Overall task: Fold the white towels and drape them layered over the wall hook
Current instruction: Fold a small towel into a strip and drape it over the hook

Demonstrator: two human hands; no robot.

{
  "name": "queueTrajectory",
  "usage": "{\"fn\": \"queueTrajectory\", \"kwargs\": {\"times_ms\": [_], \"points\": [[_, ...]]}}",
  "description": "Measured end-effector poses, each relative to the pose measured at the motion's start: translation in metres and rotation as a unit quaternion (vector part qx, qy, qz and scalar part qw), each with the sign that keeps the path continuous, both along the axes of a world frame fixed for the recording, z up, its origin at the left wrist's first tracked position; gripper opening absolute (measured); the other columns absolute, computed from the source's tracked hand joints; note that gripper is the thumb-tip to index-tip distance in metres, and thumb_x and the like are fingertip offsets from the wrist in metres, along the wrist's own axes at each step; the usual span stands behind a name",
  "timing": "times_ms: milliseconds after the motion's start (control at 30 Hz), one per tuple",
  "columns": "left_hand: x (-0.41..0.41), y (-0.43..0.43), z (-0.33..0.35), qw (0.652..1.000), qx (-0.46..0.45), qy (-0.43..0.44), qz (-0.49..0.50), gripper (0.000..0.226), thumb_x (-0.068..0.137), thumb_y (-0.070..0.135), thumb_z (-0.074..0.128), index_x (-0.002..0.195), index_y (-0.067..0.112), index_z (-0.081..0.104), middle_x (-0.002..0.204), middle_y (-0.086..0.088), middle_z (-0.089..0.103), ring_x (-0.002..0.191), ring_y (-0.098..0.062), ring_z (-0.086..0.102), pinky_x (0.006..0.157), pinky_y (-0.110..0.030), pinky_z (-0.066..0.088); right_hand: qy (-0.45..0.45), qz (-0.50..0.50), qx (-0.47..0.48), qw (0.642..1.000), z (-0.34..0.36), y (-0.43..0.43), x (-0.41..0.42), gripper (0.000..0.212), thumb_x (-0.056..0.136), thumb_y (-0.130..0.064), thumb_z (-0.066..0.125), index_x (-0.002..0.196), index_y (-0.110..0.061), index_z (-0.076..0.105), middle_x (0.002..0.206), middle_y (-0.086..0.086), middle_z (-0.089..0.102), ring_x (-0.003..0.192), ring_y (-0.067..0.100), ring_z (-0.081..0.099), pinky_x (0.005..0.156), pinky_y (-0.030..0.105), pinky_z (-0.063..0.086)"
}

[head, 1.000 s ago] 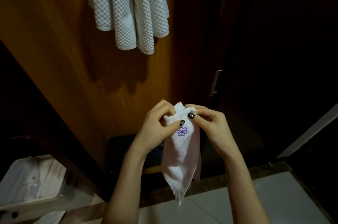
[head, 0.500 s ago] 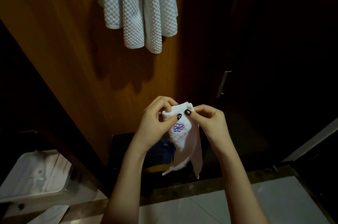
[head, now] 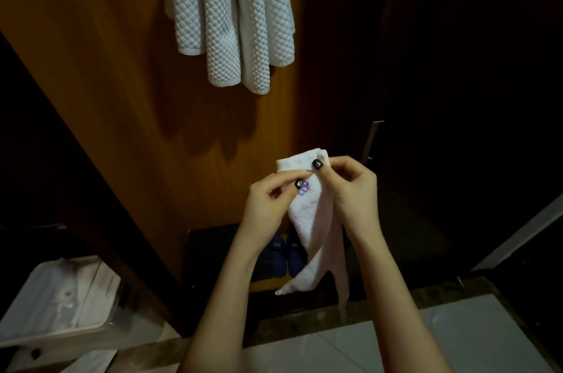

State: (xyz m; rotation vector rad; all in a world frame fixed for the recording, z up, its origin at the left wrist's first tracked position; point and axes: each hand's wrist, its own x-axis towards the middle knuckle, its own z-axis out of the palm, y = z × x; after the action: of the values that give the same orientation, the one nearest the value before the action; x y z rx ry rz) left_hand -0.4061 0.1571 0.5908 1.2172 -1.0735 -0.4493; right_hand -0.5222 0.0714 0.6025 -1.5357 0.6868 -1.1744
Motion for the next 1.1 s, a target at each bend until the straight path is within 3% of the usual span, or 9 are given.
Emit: {"fn": "queueTrajectory", "kwargs": {"times_ms": [233, 433, 600, 667, 733, 800, 867, 933, 1100], "points": [[0.004, -0.036, 0.029, 0.995, 0.0, -0.013, 0.099, 0.035, 0.094, 0.003, 0.057, 0.115, 0.027, 0.069, 0.086, 0.019, 0.068, 0.078, -0.01, 0.057, 0.068, -0.023, 0.047, 0.064, -0.027, -0.055, 0.996, -0.014, -0.006, -0.014, 0.014, 0.093, -0.02, 0.064, 0.098, -0.032, 0.059, 0.096, -0.018, 0.065, 0.095, -0.004, 0.062, 0.081, 0.012, 0.049], [0.002, -0.054, 0.059, 0.988, -0.039, -0.082, 0.122, 0.033, 0.092, 0.004, 0.057, 0.118, 0.021, 0.069, 0.068, 0.023, 0.063, 0.048, -0.003, 0.037, 0.047, -0.014, 0.033, 0.207, -0.068, -0.069, 0.974, -0.029, -0.015, -0.012, 0.021, 0.089, -0.034, 0.067, 0.105, -0.021, 0.065, 0.099, -0.013, 0.06, 0.094, 0.003, 0.055, 0.075, 0.012, 0.04], [0.001, -0.065, 0.075, 0.989, -0.049, -0.072, 0.123, 0.034, 0.093, 0.006, 0.057, 0.123, 0.019, 0.065, 0.078, 0.003, 0.061, 0.047, 0.0, 0.038, 0.049, -0.009, 0.033, 0.3, -0.1, -0.062, 0.947, -0.034, -0.019, -0.01, 0.033, 0.088, -0.017, 0.061, 0.059, -0.019, 0.045, 0.076, -0.003, 0.046, 0.063, 0.005, 0.044, 0.05, 0.017, 0.028], [0.003, -0.067, 0.078, 0.988, -0.047, -0.059, 0.132, 0.033, 0.094, 0.007, 0.056, 0.124, 0.018, 0.065, 0.076, 0.007, 0.06, 0.052, 0.001, 0.049, 0.052, -0.011, 0.04, 0.315, -0.114, -0.041, 0.941, -0.04, -0.021, -0.013, 0.034, 0.087, -0.007, 0.055, 0.057, -0.016, 0.042, 0.073, -0.002, 0.044, 0.059, 0.006, 0.042, 0.048, 0.017, 0.026], [0.007, -0.068, 0.078, 0.988, -0.031, -0.042, 0.143, 0.033, 0.094, 0.008, 0.056, 0.125, 0.017, 0.064, 0.097, -0.012, 0.07, 0.083, -0.023, 0.066, 0.071, -0.035, 0.054, 0.301, -0.122, -0.021, 0.945, -0.048, -0.024, -0.022, 0.031, 0.088, -0.005, 0.053, 0.059, -0.012, 0.044, 0.068, 0.0, 0.045, 0.057, 0.008, 0.042, 0.046, 0.015, 0.031], [0.018, -0.071, 0.073, 0.988, -0.013, -0.024, 0.155, 0.034, 0.095, 0.008, 0.056, 0.127, 0.017, 0.063, 0.117, -0.022, 0.065, 0.107, -0.041, 0.057, 0.086, -0.04, 0.05, 0.275, -0.118, 0.006, 0.954, -0.055, -0.027, -0.034, 0.028, 0.093, -0.01, 0.056, 0.065, -0.01, 0.054, 0.069, 0.001, 0.052, 0.061, 0.01, 0.047, 0.049, 0.013, 0.034], [0.028, -0.073, 0.067, 0.989, -0.007, 0.016, 0.145, 0.034, 0.095, 0.007, 0.055, 0.127, 0.016, 0.062, 0.125, -0.016, 0.063, 0.115, -0.033, 0.059, 0.088, -0.03, 0.052, 0.258, -0.088, 0.025, 0.962, -0.062, -0.031, -0.047, 0.022, 0.094, -0.014, 0.061, 0.077, -0.003, 0.068, 0.079, 0.006, 0.063, 0.071, 0.013, 0.056, 0.057, 0.019, 0.037], [0.035, -0.075, 0.06, 0.989, -0.003, 0.063, 0.132, 0.033, 0.095, 0.005, 0.054, 0.125, 0.017, 0.063, 0.13, -0.011, 0.061, 0.12, -0.025, 0.058, 0.098, -0.035, 0.051, 0.229, -0.064, 0.049, 0.97, -0.068, -0.033, -0.058, 0.014, 0.093, -0.013, 0.065, 0.086, -0.004, 0.072, 0.086, 0.005, 0.068, 0.08, 0.013, 0.06, 0.066, 0.022, 0.041], [0.053, -0.079, 0.04, 0.983, 0.008, 0.129, 0.128, 0.036, 0.094, -0.002, 0.052, 0.126, 0.012, 0.061, 0.13, -0.013, 0.06, 0.114, -0.02, 0.061, 0.093, -0.033, 0.054, 0.072, -0.054, 0.095, 0.991, -0.073, -0.034, -0.084, 0.027, 0.091, -0.014, 0.067, 0.064, -0.017, 0.068, 0.061, -0.011, 0.058, 0.061, 0.0, 0.052, 0.059, 0.015, 0.041]]}}
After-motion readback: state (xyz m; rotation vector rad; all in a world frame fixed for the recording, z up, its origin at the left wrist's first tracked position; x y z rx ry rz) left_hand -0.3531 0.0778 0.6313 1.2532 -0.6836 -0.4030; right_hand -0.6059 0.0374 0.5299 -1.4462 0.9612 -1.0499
